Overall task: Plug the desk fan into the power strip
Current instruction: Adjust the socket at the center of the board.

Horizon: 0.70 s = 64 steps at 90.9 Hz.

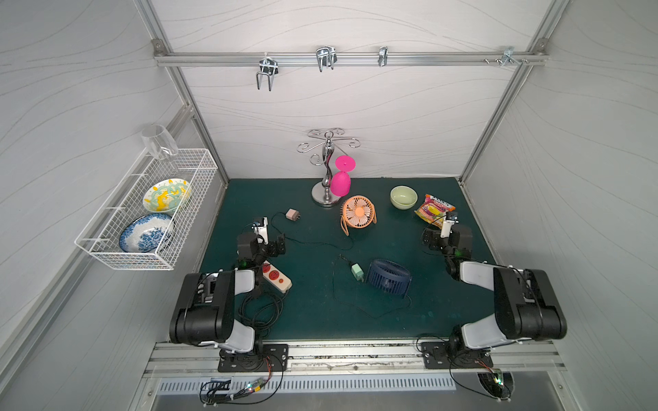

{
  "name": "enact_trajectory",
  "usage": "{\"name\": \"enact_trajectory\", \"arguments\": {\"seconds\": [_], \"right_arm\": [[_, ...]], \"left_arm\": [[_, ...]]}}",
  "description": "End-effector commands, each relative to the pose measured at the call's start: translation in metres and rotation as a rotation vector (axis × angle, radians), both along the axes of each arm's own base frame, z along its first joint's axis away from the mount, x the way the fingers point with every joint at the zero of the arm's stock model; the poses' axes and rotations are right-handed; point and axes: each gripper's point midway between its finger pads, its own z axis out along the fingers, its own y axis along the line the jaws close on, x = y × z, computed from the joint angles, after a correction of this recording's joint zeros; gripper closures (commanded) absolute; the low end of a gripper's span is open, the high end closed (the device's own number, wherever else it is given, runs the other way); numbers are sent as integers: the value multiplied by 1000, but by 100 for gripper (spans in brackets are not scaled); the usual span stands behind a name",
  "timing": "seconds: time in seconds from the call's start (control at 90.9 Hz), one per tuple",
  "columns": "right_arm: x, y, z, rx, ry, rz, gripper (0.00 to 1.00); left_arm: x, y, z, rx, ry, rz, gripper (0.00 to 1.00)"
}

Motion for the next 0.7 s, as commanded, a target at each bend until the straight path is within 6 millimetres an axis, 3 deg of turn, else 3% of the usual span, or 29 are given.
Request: {"name": "enact_trajectory", "arguments": {"seconds": [0.0, 0.187, 0.275, 0.418, 0.572, 0.693], "right_arm": [[-11, 2, 33, 7, 30, -64, 1], [-47, 22, 101, 125, -17, -23, 1], [-68, 21, 118, 220, 2, -64, 1], [-99, 7, 120, 338, 84, -220, 1], [-108, 21, 125, 365, 119, -139, 1], [-116, 27, 119, 348, 172, -94, 1]], "left_arm": [[7, 0, 38, -18, 23, 3, 0], [-16, 2, 83, -110, 161, 76, 0], [-36, 6, 92, -150, 259, 143, 0], [-70, 10, 95, -163, 420, 208, 0], [-103, 19, 87, -212, 540, 305, 0], [-115, 31, 76, -242, 585, 389, 0]]}}
